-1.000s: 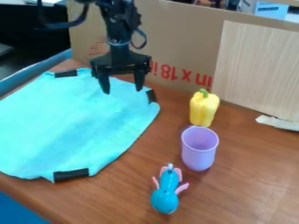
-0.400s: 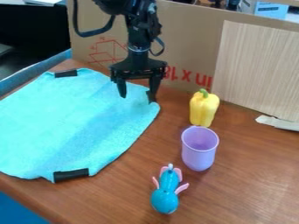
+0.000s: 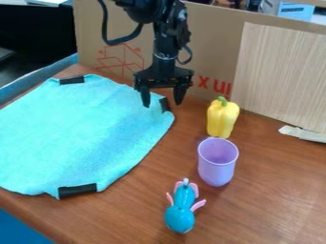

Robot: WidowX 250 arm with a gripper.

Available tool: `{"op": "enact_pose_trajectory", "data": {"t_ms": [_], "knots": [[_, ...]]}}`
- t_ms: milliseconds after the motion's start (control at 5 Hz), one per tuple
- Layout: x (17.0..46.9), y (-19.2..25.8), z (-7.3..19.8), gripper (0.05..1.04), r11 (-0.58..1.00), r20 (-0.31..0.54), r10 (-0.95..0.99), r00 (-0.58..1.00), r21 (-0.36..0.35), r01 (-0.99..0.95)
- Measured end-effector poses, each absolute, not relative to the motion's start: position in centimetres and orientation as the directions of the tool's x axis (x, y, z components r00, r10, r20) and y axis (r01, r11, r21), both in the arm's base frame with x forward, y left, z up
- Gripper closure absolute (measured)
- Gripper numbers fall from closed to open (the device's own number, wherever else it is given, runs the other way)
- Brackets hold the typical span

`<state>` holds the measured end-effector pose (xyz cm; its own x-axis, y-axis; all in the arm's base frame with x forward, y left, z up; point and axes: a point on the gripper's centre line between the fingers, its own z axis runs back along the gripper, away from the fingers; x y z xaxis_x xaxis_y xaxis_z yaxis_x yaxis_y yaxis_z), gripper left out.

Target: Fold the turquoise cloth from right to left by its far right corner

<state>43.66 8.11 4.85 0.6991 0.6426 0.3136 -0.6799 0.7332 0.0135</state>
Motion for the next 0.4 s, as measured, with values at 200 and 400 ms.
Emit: {"op": "enact_pose_trajectory", "data": {"t_ms": [200, 400], "knots": [[43.62, 8.45, 3.45, 0.128, 0.730, 0.308, 0.640, 0.704, 0.044, -0.682], [43.72, 8.73, 3.10, 0.387, 0.729, 0.328, 0.633, 0.701, 0.051, -0.682]]}}
